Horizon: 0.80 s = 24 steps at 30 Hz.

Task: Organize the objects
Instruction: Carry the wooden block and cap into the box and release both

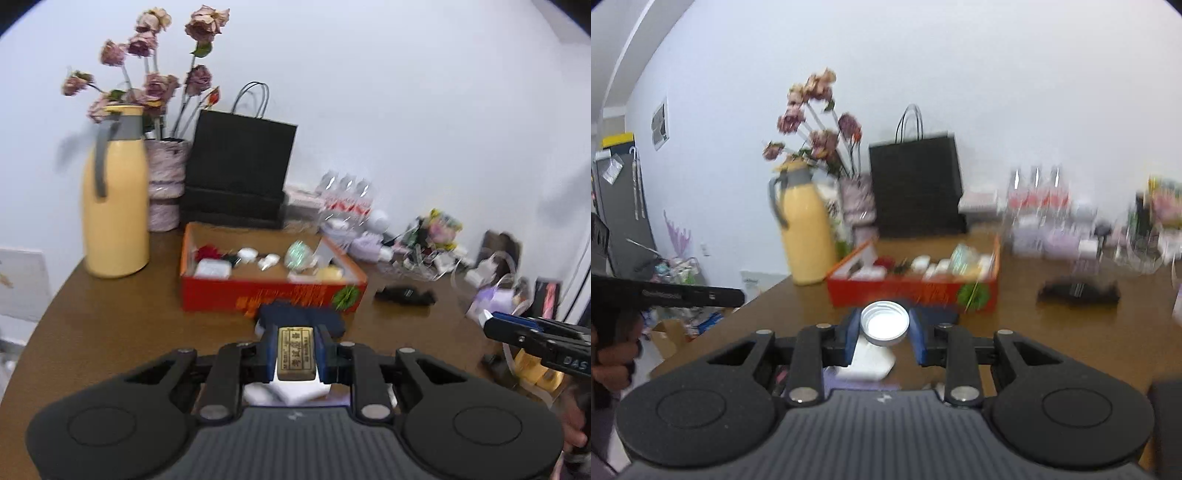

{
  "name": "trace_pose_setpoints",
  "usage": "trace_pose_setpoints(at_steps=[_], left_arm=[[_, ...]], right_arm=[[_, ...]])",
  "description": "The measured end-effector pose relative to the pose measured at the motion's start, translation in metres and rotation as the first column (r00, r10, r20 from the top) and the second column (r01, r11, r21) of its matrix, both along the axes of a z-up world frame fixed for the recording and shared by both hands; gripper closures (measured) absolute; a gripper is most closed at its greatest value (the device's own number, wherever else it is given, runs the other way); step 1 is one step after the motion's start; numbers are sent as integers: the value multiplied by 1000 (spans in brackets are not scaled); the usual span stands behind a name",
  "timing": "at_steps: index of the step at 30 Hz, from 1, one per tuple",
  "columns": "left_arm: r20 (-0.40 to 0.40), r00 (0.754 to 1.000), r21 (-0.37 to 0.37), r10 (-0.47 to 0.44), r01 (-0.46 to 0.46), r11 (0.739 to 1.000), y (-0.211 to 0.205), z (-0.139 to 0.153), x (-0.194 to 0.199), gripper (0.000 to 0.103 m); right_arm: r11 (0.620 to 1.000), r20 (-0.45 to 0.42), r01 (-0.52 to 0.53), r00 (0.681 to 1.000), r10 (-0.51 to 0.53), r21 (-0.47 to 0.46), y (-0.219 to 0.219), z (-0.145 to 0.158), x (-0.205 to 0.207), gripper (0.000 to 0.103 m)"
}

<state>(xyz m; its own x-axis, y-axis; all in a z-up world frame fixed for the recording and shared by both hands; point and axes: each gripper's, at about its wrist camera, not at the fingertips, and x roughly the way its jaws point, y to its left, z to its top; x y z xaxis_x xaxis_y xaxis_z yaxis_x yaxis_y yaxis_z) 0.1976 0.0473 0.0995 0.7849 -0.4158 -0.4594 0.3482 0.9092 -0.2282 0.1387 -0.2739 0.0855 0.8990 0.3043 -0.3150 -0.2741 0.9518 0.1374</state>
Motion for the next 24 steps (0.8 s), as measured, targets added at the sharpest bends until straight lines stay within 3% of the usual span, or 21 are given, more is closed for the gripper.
trace_pose_setpoints(at_steps=[4, 7, 10, 13, 17, 22, 24], left_arm=[[-41, 999, -36, 14, -16, 999, 4, 26, 99, 84], [-103, 993, 37, 54, -51, 998, -11, 21, 181, 84], [-207, 976, 103, 74, -54, 993, -29, 1, 266, 84], [-332, 938, 181, 103, -43, 982, -47, -34, 335, 84], [-374, 916, 349, 144, -5, 937, -75, -77, 393, 84], [-423, 892, 430, 159, 43, 902, -90, -113, 439, 83], [-449, 878, 434, 168, 50, 899, -87, -120, 443, 78]], right_arm=[[996, -13, -85, 996, 85, 14, -13, 33, 84, 74], [991, -112, -129, 985, 134, 46, -13, 44, 164, 74], [992, -219, -123, 969, 111, -39, 6, 38, 250, 74], [991, -342, -115, 936, 84, -70, 24, 13, 327, 74], [989, -461, -84, 887, 20, -118, 43, -32, 402, 74], [981, -558, -10, 823, -103, -196, 49, -88, 458, 73], [985, -586, 18, 801, -118, -173, 45, -102, 466, 72]])
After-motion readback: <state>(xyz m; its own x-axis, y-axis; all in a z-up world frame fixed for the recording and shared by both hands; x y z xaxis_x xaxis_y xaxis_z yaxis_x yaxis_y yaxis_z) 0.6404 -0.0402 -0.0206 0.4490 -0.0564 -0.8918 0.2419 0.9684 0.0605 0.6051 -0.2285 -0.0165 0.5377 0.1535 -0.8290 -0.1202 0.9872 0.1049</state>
